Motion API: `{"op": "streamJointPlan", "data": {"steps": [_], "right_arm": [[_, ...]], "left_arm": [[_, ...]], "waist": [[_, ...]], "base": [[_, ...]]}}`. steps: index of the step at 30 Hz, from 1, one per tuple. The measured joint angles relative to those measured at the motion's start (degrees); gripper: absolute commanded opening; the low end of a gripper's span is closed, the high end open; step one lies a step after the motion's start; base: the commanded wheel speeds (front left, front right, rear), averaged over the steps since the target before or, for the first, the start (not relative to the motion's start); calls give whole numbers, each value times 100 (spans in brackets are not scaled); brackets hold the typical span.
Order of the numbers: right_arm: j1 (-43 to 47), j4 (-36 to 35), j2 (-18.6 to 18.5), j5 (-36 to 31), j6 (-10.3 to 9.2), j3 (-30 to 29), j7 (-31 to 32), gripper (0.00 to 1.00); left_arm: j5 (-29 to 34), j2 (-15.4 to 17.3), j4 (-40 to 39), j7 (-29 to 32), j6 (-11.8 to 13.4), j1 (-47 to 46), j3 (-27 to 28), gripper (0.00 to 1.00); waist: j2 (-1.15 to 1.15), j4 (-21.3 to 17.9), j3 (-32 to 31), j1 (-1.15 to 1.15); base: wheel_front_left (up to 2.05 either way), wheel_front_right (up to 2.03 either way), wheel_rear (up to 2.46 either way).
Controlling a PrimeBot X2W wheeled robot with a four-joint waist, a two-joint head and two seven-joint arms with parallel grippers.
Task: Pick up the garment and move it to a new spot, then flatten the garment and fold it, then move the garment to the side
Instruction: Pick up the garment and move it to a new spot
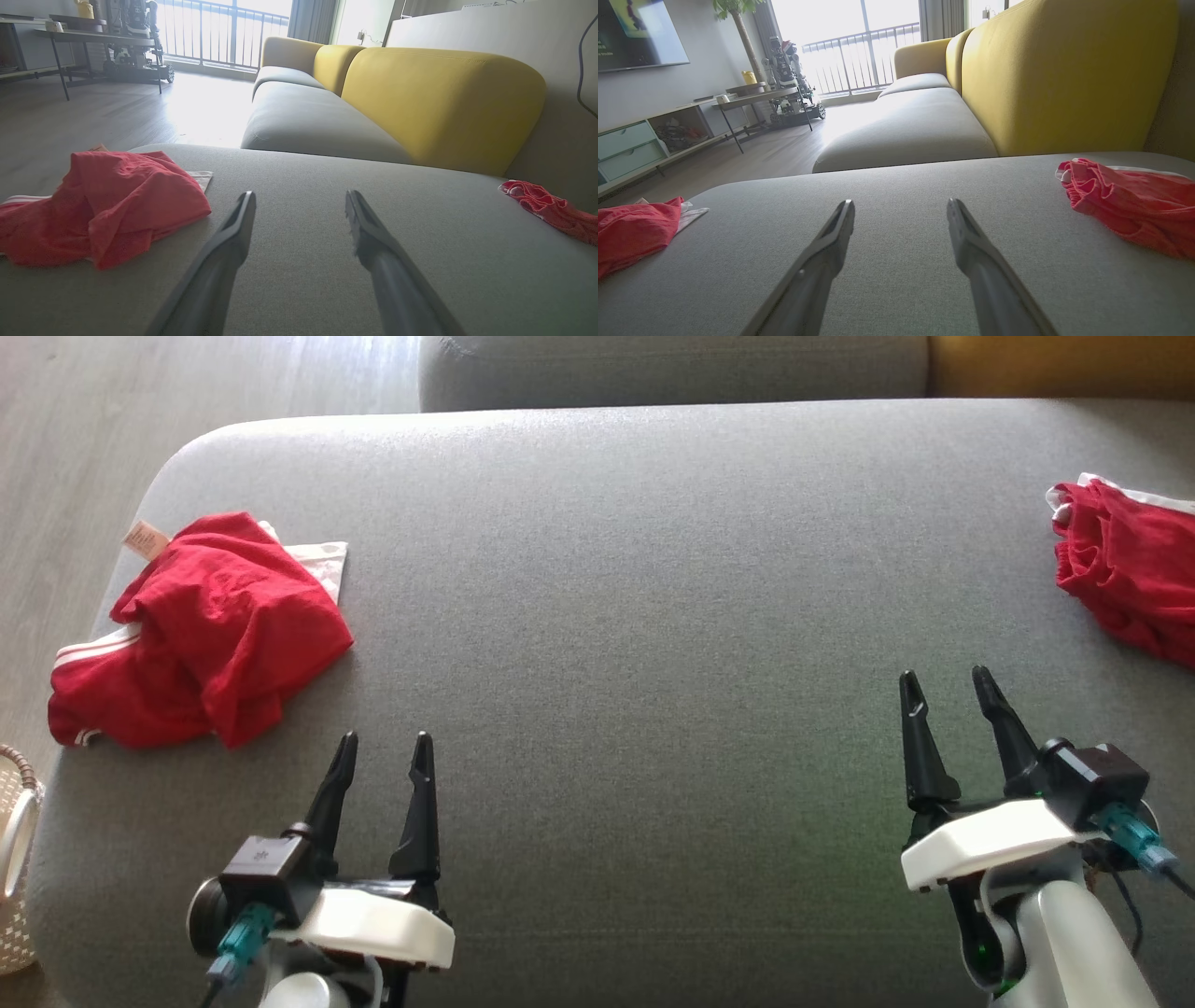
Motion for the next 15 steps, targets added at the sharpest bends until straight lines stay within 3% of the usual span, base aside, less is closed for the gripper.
{"op": "streamJointPlan", "data": {"steps": [15], "right_arm": [[120, -16, 1, 15, 0, 15, 0, 100]], "left_arm": [[0, 0, 57, 0, -7, 4, -43, 100]], "waist": [[0, -34, -81, 0]], "base": [[0, 0, 0]]}}
